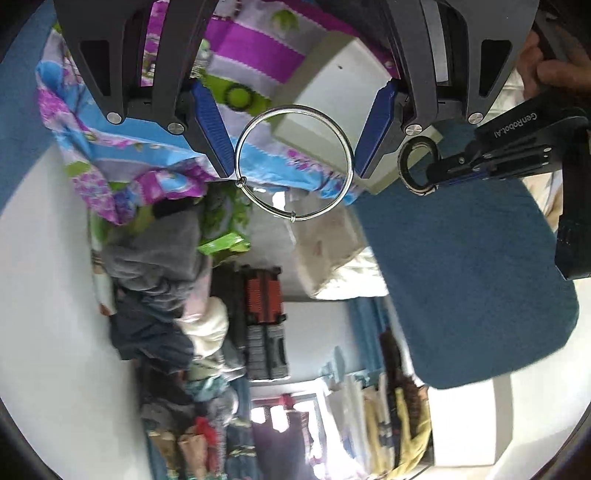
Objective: Organize jewelry
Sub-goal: 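Carry the bangle in the left tool over the box while the right tool carries the hoop there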
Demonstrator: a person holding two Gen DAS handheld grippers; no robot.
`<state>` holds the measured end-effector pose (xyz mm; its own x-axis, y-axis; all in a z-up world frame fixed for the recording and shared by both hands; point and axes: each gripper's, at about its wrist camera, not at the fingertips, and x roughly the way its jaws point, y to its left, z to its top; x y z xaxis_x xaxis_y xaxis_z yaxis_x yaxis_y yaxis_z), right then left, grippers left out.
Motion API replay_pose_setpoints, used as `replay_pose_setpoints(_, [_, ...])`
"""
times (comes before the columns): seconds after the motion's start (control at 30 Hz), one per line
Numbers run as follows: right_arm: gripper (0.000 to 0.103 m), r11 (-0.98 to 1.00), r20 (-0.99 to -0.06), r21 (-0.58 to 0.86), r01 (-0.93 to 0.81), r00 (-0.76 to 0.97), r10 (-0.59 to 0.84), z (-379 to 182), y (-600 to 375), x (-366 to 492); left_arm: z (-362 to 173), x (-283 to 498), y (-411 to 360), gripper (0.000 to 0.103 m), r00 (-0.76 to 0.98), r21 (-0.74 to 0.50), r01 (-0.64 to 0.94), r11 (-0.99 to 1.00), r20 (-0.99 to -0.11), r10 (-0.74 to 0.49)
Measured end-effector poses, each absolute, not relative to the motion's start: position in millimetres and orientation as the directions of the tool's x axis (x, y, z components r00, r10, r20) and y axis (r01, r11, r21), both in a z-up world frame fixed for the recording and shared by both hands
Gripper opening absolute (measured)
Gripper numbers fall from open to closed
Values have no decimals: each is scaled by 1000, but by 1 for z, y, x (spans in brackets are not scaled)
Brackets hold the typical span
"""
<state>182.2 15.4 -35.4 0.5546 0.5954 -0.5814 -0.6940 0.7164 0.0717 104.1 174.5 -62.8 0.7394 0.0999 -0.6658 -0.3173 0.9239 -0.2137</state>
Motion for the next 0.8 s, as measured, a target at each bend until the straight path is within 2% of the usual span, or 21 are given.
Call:
replay_pose_setpoints(0.27, [66,667,-663,80,-741,460,591,-81,61,188,-101,99,209,9,687,-216,-400,891,-714,135])
replay_pose_setpoints(0.6, [66,635,-765,66,-770,370,528,-137,98,202,-155,117,237,9,616,-243,-454,857,-781,105])
replay_pose_setpoints(0.8, [66,625,-789,40,-779,359,498,-153,112,205,-175,125,247,9,593,-263,-466,845,-802,78])
